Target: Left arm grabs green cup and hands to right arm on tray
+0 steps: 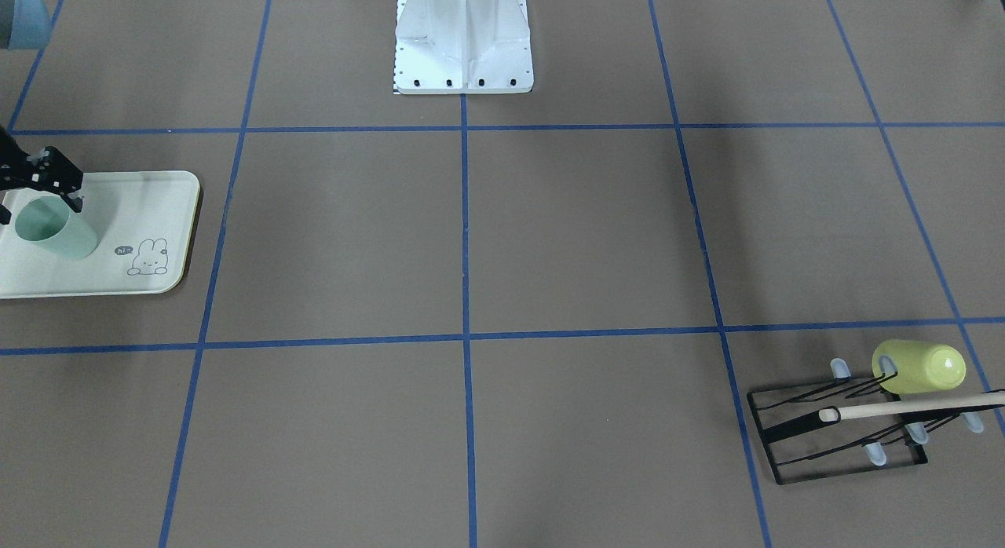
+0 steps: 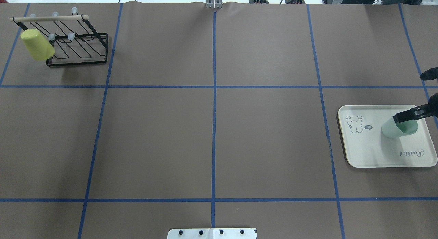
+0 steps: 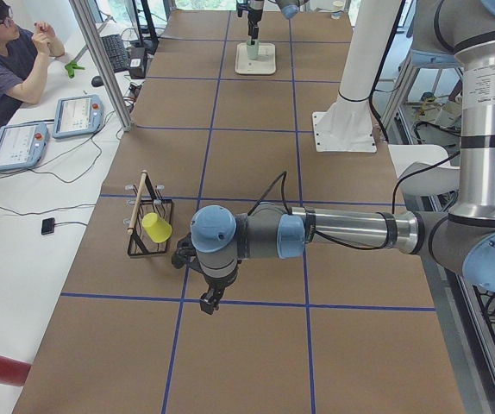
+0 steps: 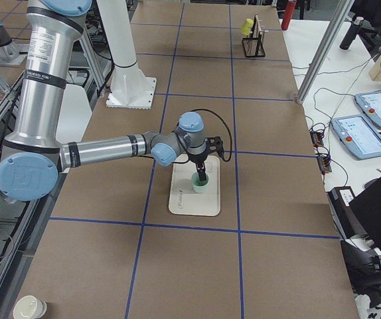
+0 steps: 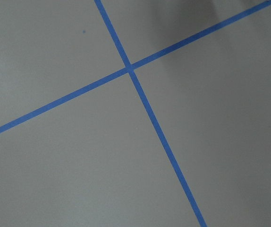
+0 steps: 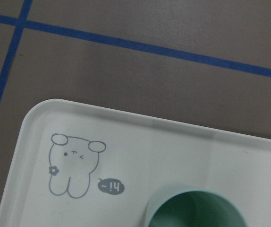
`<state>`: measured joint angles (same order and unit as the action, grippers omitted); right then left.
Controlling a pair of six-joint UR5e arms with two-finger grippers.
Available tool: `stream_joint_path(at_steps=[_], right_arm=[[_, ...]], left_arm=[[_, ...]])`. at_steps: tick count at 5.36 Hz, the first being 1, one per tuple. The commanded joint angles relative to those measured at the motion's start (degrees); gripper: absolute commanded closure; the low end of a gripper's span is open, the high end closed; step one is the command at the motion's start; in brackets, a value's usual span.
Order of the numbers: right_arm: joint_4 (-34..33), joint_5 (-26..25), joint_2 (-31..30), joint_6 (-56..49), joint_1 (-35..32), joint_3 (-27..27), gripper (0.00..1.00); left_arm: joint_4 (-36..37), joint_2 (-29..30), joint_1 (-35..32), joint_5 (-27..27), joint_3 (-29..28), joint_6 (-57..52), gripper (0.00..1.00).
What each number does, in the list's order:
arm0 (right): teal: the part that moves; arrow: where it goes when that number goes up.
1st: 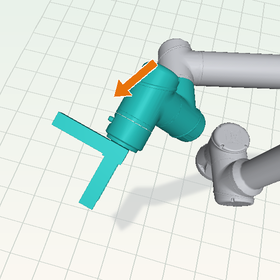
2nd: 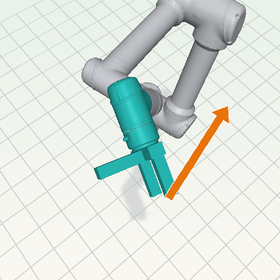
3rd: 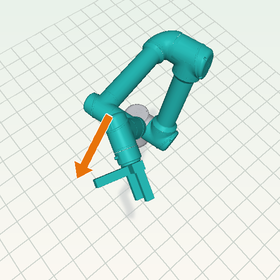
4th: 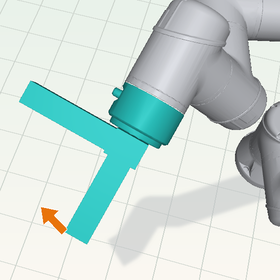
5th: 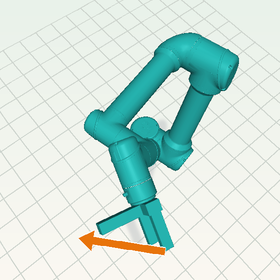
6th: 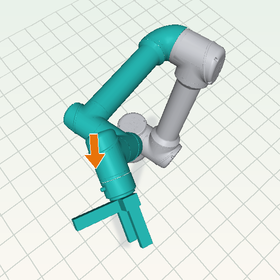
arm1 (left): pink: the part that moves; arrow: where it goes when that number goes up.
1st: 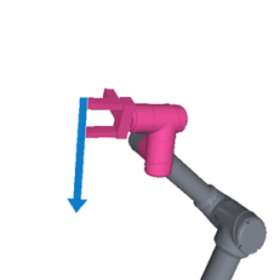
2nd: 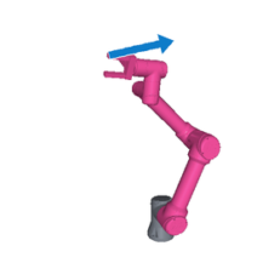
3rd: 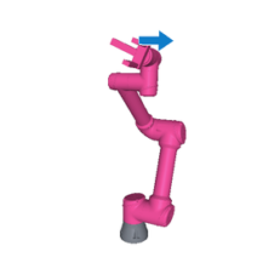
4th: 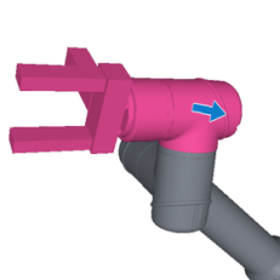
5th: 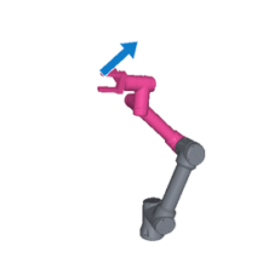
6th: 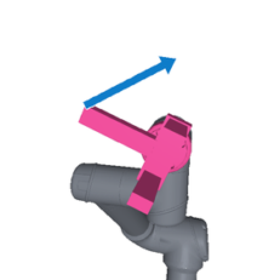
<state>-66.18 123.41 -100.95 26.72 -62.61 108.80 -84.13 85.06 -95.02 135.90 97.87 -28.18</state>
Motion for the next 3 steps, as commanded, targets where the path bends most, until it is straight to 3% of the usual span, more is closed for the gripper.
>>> stream_joint_path(at_steps=[1, 3], right_arm=[[-10.77, 8.31, 2.07, -16.55, -13.09, -0.52, 0.0], [-19.2, 8.95, 1.55, -28.75, -21.8, -1.57, 0.0]], left_arm=[[-0.33, -2.16, -3.05, 1.38, 0.65, 10.7, 0.0], [-0.33, -2.09, -2.98, 0.96, 2.75, 16.63, 0.0]])
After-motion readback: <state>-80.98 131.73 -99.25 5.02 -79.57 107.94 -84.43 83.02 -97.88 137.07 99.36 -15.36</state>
